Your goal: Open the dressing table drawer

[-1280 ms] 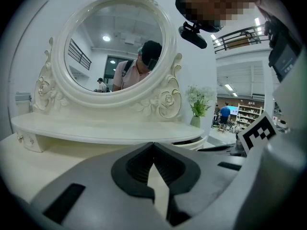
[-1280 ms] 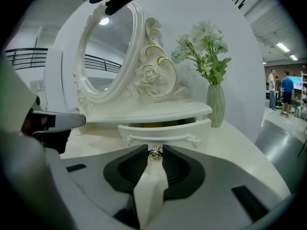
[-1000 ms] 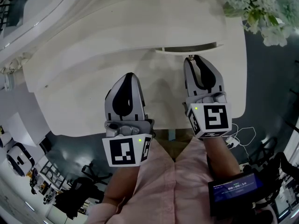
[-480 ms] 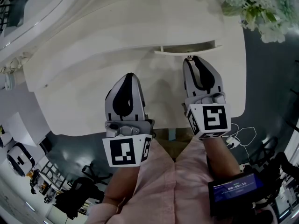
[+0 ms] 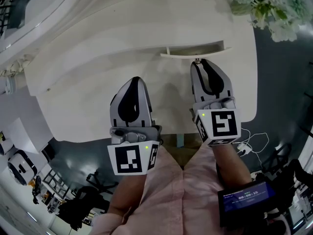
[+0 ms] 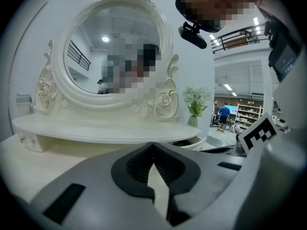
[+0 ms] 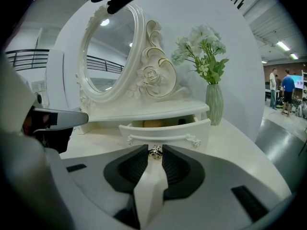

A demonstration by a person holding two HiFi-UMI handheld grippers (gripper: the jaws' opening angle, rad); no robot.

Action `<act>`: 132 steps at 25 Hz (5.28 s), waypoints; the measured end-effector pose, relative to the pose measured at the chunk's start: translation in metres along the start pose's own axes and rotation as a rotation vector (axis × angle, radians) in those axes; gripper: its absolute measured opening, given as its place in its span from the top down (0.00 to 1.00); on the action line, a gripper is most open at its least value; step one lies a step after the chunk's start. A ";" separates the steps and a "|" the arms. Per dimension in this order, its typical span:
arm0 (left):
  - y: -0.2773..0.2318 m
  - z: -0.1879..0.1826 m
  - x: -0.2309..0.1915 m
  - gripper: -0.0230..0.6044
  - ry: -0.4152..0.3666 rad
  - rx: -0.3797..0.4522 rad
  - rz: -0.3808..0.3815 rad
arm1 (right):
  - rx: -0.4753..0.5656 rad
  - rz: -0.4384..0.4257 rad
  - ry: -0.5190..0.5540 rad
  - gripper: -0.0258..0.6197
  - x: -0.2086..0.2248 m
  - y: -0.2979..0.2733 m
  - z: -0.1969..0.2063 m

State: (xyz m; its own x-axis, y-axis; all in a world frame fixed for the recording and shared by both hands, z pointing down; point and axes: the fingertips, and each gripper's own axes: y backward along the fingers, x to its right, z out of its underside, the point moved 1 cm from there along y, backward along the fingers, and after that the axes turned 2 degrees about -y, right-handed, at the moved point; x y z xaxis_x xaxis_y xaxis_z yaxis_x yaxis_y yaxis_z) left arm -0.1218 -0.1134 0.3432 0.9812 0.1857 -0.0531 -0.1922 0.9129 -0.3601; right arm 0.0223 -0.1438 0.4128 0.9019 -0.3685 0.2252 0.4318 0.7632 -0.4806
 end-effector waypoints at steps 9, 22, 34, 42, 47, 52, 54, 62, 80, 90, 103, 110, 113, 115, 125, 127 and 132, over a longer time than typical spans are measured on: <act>0.000 0.000 0.002 0.93 -0.001 0.000 0.002 | 0.002 0.001 -0.002 0.80 0.001 0.000 0.000; -0.003 -0.002 -0.002 0.93 0.002 0.001 -0.002 | -0.019 -0.017 -0.005 0.78 -0.003 -0.002 0.000; -0.004 -0.004 -0.005 0.93 0.005 -0.001 -0.006 | -0.028 0.009 -0.031 0.79 0.001 -0.007 -0.005; -0.002 -0.005 -0.002 0.93 0.002 -0.001 -0.005 | -0.024 -0.004 -0.031 0.80 -0.002 -0.003 -0.004; -0.001 -0.004 0.000 0.93 -0.001 0.002 -0.006 | -0.024 -0.011 -0.031 0.80 -0.002 0.000 -0.001; 0.002 -0.004 0.002 0.93 -0.002 0.004 -0.007 | -0.025 -0.017 -0.034 0.80 -0.003 0.002 0.001; 0.002 -0.004 0.003 0.93 -0.003 0.004 -0.007 | -0.024 -0.020 -0.035 0.80 -0.003 0.003 0.002; 0.005 -0.005 0.005 0.93 -0.005 0.007 -0.007 | -0.024 -0.022 -0.039 0.80 -0.004 0.007 0.004; 0.007 -0.002 0.011 0.93 -0.011 0.008 -0.002 | -0.023 -0.024 -0.046 0.80 -0.003 0.012 0.009; 0.012 -0.002 0.011 0.93 -0.014 0.011 0.001 | -0.021 -0.021 -0.044 0.80 -0.004 0.015 0.010; 0.017 -0.002 0.013 0.93 -0.019 0.012 0.006 | -0.020 -0.023 -0.049 0.80 -0.005 0.021 0.014; 0.020 -0.001 0.015 0.93 -0.019 0.016 0.005 | -0.021 -0.025 -0.047 0.80 -0.006 0.024 0.015; 0.023 -0.002 0.016 0.93 -0.020 0.016 0.005 | -0.021 -0.025 -0.048 0.80 -0.007 0.026 0.016; 0.024 -0.002 0.017 0.93 -0.021 0.017 0.004 | -0.021 -0.026 -0.048 0.80 -0.007 0.027 0.016; 0.031 -0.003 0.020 0.93 -0.030 0.020 -0.007 | -0.017 -0.031 -0.056 0.80 -0.005 0.028 0.017; 0.032 -0.004 0.020 0.93 -0.030 0.022 -0.012 | -0.018 -0.032 -0.057 0.80 -0.005 0.028 0.017; 0.034 -0.003 0.020 0.93 -0.028 0.024 -0.019 | -0.020 -0.032 -0.040 0.79 -0.005 0.027 0.018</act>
State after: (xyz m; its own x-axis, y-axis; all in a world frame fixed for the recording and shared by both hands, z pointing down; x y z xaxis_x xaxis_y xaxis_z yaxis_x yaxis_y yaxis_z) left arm -0.1090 -0.0797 0.3273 0.9839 0.1777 -0.0199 -0.1739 0.9250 -0.3379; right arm 0.0297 -0.1116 0.4137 0.8874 -0.3705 0.2742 0.4604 0.7405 -0.4896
